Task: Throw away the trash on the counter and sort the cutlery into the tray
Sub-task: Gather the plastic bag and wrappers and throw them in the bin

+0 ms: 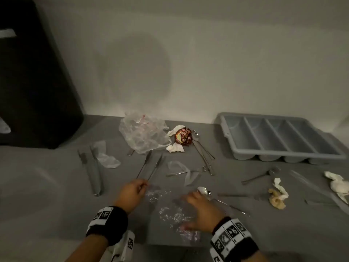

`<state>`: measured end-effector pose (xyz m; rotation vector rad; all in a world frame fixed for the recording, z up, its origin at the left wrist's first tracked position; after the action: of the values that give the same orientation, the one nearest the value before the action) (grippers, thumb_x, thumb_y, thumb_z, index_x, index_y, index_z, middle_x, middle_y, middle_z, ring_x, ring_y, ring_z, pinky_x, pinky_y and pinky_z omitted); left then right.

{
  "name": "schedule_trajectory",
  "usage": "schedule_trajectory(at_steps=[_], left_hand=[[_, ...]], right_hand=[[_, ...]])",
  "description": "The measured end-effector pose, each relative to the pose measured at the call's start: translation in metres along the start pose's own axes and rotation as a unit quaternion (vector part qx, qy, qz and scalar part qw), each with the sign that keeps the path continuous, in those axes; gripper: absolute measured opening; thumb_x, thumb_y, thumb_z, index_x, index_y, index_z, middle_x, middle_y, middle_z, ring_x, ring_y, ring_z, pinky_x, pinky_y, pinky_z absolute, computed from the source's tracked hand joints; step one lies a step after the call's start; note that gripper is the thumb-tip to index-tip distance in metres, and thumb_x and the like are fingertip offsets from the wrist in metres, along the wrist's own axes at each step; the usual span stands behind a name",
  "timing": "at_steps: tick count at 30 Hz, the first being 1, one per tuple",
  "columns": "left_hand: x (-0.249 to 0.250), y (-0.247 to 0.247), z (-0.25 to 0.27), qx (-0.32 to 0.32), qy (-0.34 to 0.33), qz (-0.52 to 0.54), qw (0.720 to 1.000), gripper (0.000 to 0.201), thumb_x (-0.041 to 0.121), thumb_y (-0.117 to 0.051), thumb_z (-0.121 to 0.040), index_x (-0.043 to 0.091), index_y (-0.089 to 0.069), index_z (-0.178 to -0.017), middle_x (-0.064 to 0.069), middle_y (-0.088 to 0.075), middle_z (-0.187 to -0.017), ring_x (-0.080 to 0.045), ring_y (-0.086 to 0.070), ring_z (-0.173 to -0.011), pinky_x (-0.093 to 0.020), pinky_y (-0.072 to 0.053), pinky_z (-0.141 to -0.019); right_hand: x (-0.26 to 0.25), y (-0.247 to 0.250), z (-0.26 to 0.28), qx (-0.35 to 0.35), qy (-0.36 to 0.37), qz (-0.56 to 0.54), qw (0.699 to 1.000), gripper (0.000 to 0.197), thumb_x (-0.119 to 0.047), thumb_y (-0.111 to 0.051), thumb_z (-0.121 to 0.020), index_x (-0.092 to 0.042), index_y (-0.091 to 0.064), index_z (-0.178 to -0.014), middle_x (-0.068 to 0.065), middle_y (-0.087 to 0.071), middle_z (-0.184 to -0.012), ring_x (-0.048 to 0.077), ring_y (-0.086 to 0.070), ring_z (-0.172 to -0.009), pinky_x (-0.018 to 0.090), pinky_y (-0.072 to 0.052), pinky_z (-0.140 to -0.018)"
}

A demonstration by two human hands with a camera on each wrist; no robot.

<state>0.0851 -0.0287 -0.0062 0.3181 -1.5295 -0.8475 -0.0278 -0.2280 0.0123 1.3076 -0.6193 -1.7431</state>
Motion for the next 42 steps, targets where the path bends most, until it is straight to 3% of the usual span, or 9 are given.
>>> schedule_trajectory(at_steps=[4, 8, 12, 18, 21, 24, 33, 38, 42], left_hand=[[-0.006, -0.003, -0.022, -0.038, -0.001, 0.010, 0.999, 0.019, 0.011, -0.054, -0.087, 0.028, -0.061, -0.091, -0.004, -0.061, -0.095, -0.021, -0.059, -0.081, -0.032, -0.048, -0.084], [0.005, -0.016, -0.032, -0.101, -0.045, 0.012, 0.994, 0.022, 0.014, -0.052, -0.088, 0.033, -0.061, -0.094, -0.001, -0.057, -0.102, -0.018, -0.059, -0.092, -0.030, -0.046, -0.088], [0.027, -0.018, -0.045, -0.105, -0.064, 0.031, 0.992, 0.033, 0.014, -0.054, -0.087, 0.047, -0.052, -0.085, 0.011, -0.052, -0.095, -0.015, -0.059, -0.088, -0.031, -0.047, -0.087], [0.071, -0.015, -0.073, -0.069, -0.090, 0.075, 0.991, 0.023, 0.009, -0.052, -0.085, 0.021, -0.064, -0.101, -0.004, -0.059, -0.108, -0.024, -0.061, -0.088, -0.038, -0.051, -0.086], [0.081, -0.018, -0.089, -0.053, -0.080, 0.081, 0.992, 0.027, 0.007, -0.047, -0.086, 0.019, -0.063, -0.104, -0.003, -0.059, -0.112, -0.018, -0.058, -0.084, -0.031, -0.048, -0.083], [0.087, -0.042, -0.100, -0.086, -0.073, 0.048, 0.992, 0.029, 0.007, -0.048, -0.087, 0.016, -0.060, -0.112, -0.008, -0.054, -0.121, -0.021, -0.058, -0.094, -0.030, -0.045, -0.088], [0.088, -0.154, -0.072, -0.258, -0.161, -0.187, 0.934, 0.061, 0.033, -0.061, -0.080, 0.031, -0.037, -0.136, -0.008, -0.025, -0.151, -0.031, -0.036, -0.133, -0.040, -0.034, -0.111], [0.084, -0.141, -0.078, -0.194, -0.175, -0.156, 0.952, 0.028, 0.013, -0.058, -0.081, 0.012, -0.063, -0.108, -0.014, -0.058, -0.117, -0.031, -0.054, -0.109, -0.035, -0.041, -0.096], [0.096, -0.096, -0.081, -0.094, -0.167, -0.035, 0.981, 0.011, 0.008, -0.061, -0.081, 0.013, -0.068, -0.086, -0.009, -0.066, -0.092, -0.019, -0.058, -0.082, -0.024, -0.040, -0.072]], right_hand=[[-0.018, -0.045, -0.013, -0.083, 0.007, 0.118, 0.989, 0.092, -0.020, -0.079, -0.064, -0.043, -0.025, -0.135, -0.001, -0.025, -0.146, 0.026, -0.024, -0.134, 0.045, -0.032, -0.109], [-0.006, -0.059, -0.021, -0.039, 0.005, 0.144, 0.989, 0.067, -0.017, -0.066, -0.076, -0.037, -0.037, -0.134, 0.003, -0.027, -0.147, 0.027, -0.023, -0.135, 0.038, -0.027, -0.110], [-0.002, -0.062, -0.026, -0.002, 0.023, 0.195, 0.981, 0.024, -0.017, -0.061, -0.081, -0.038, -0.065, -0.092, 0.006, -0.056, -0.117, 0.024, -0.056, -0.106, 0.043, -0.048, -0.096], [0.025, -0.031, -0.021, 0.135, -0.039, -0.041, 0.989, 0.026, -0.003, -0.056, -0.080, -0.017, -0.071, -0.097, -0.002, -0.069, -0.106, 0.006, -0.058, -0.102, 0.023, -0.043, -0.095], [0.048, 0.015, 0.006, 0.287, -0.101, -0.186, 0.934, 0.023, 0.002, -0.057, -0.080, -0.019, -0.066, -0.073, -0.006, -0.066, -0.074, -0.010, -0.055, -0.078, 0.008, -0.042, -0.072], [0.062, 0.059, 0.051, 0.399, -0.137, -0.217, 0.881, 0.034, 0.000, -0.058, -0.082, -0.032, -0.063, -0.073, -0.022, -0.063, -0.074, -0.011, -0.057, -0.084, 0.000, -0.042, -0.070], [0.109, 0.085, 0.146, 0.555, -0.191, -0.327, 0.740, 0.037, 0.001, -0.057, -0.084, -0.036, -0.055, -0.080, -0.007, -0.064, -0.080, 0.012, -0.063, -0.069, 0.012, -0.052, -0.062], [0.117, 0.051, 0.139, 0.499, -0.209, -0.295, 0.788, 0.039, 0.005, -0.059, -0.082, -0.027, -0.051, -0.103, -0.007, -0.059, -0.085, -0.004, -0.060, -0.078, 0.006, -0.050, -0.069], [0.115, 0.019, 0.106, 0.370, -0.228, -0.312, 0.845, 0.041, -0.001, -0.062, -0.081, -0.041, -0.058, -0.080, -0.014, -0.061, -0.083, -0.011, -0.057, -0.084, 0.006, -0.047, -0.072]])
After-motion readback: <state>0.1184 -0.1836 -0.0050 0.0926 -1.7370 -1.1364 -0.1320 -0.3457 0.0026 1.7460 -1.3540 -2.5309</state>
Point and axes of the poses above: each hand's wrist, its own z-axis away from the middle knuckle, its own y-axis out of the back of the hand, x = y × z, the point moved 9 cm from there along -z, towards the middle knuckle
